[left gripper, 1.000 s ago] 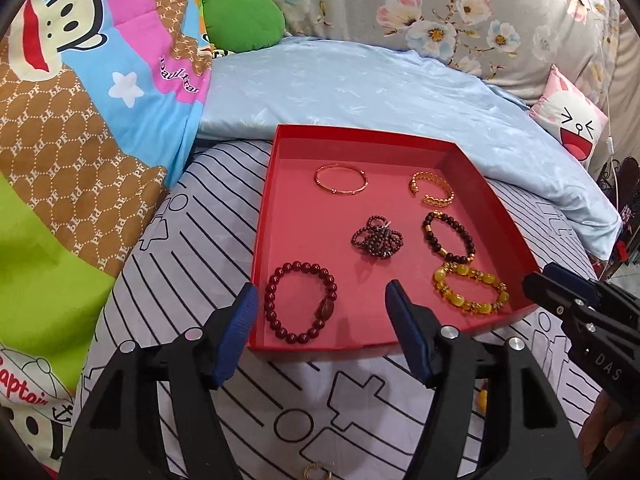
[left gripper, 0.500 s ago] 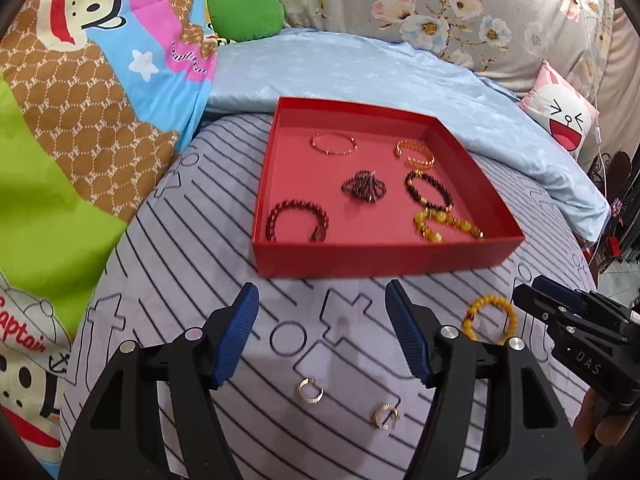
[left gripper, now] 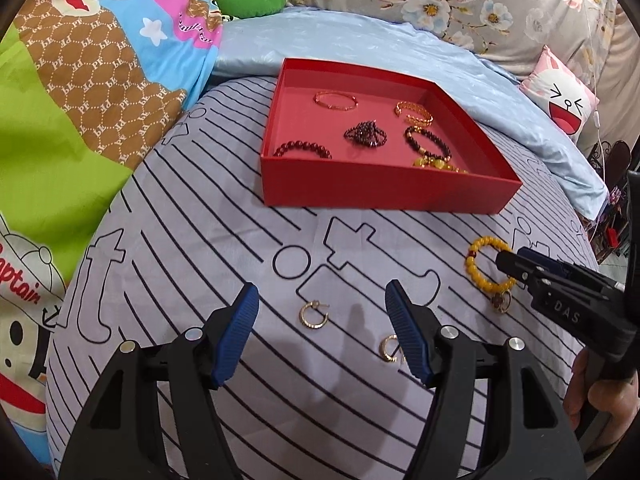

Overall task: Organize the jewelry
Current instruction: 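Withdraw both tools toward the yellow bead bracelet and gold rings, then close the right tool on the yellow bead bracelet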

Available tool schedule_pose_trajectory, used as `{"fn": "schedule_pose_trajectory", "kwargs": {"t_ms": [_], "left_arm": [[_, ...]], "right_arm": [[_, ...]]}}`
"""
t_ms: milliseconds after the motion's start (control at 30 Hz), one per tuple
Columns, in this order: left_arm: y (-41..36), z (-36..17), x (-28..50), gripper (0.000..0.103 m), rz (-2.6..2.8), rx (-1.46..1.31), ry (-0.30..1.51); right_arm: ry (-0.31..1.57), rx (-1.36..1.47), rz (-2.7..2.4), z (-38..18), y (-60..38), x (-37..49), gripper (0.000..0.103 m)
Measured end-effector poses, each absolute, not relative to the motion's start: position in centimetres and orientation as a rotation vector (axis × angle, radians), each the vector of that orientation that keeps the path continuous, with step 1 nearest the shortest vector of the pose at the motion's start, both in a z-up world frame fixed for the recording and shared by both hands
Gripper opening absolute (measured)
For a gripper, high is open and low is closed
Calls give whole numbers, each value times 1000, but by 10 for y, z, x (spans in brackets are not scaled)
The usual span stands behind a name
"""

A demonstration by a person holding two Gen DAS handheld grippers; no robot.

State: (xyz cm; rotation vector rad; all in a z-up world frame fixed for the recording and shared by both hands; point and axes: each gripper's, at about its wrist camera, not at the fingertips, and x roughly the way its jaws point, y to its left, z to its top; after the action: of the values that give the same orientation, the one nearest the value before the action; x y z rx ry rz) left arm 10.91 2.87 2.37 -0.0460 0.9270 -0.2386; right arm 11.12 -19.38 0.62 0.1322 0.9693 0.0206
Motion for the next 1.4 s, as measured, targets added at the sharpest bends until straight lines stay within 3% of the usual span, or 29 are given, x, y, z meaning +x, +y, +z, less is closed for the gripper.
{"fn": "schedule_pose_trajectory", "kwargs": {"t_ms": [200,533,1400], "left_arm": [[31,18,104,62,-233,-45,941],[42,14,102,62,-203,-47,950],[9,12,72,62,-327,-9,971]], "right_arm": [[971,110,7,2,-194,112,27],[972,79,-10,2,-193,109,8],[990,180,-28,6,-216,52,7]]}}
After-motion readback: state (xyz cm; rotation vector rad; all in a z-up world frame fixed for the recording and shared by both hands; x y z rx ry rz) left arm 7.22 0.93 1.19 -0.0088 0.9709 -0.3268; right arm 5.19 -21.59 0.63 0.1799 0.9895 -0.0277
